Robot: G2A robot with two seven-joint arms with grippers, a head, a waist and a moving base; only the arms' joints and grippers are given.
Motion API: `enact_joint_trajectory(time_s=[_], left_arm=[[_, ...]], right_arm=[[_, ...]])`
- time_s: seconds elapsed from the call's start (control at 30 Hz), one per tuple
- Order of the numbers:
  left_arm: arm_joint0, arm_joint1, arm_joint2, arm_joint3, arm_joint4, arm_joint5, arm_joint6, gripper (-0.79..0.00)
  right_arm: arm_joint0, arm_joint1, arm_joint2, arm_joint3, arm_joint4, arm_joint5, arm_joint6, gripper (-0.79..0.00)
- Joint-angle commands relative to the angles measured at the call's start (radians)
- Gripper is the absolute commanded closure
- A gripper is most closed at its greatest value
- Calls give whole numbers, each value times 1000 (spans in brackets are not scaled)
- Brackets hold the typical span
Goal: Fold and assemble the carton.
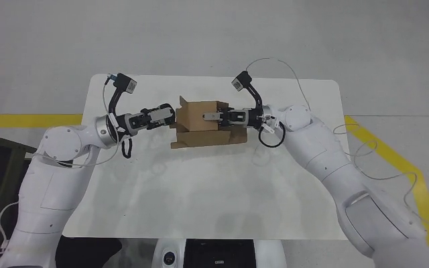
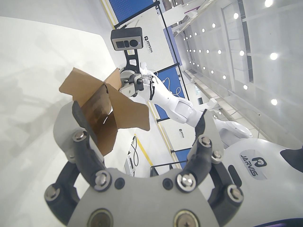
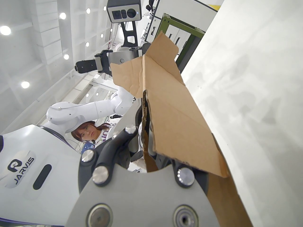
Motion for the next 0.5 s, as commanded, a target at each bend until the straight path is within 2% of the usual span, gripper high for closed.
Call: enact_joint_trajectory(time_s=[0.0,0.47], left_arm=[[-1,-1,7,6,8,-1,4,-785],[2,-6,35,-16,-8,5,-10,-785]], right_arm=[[2,-2,3,1,-1,0,0,0],[27,-27,28,71,-10,-34,-34,0]])
